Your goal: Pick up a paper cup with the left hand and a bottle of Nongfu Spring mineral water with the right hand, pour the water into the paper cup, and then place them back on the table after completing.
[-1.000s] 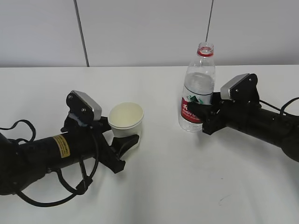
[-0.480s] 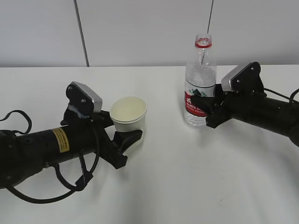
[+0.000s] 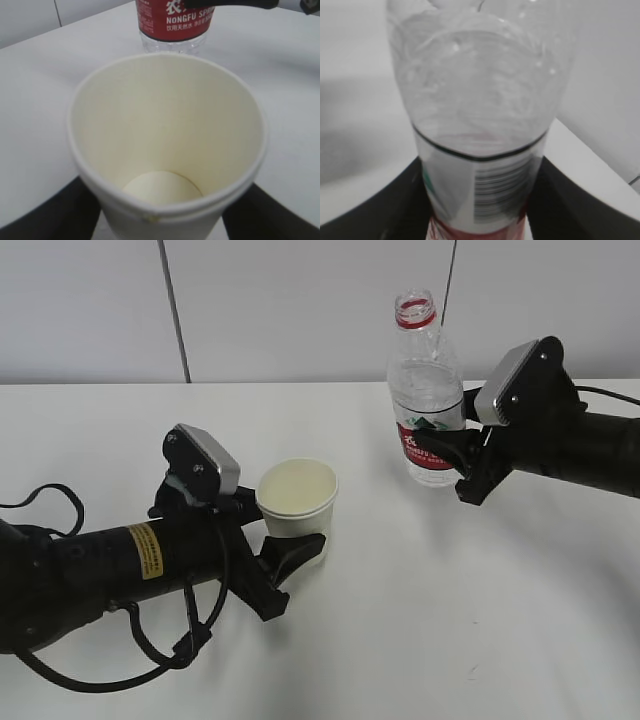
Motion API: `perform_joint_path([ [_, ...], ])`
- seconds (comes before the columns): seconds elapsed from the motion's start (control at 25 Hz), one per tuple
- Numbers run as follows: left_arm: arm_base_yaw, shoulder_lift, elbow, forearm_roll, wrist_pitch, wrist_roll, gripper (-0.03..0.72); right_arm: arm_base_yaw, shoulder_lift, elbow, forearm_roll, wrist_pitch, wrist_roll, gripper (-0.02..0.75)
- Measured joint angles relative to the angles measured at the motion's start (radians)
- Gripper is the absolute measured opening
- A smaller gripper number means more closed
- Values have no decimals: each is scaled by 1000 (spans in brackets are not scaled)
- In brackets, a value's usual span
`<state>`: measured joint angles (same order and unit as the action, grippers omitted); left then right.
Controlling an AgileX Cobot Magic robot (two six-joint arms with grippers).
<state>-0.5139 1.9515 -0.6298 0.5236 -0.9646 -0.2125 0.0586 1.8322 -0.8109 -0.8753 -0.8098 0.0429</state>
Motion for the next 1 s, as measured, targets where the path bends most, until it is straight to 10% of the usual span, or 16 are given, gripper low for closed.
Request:
perform_joint_path([
  [1.0,0,0,0,90,-22,-1,419,0,31,-56,-9,-108,-263,385],
])
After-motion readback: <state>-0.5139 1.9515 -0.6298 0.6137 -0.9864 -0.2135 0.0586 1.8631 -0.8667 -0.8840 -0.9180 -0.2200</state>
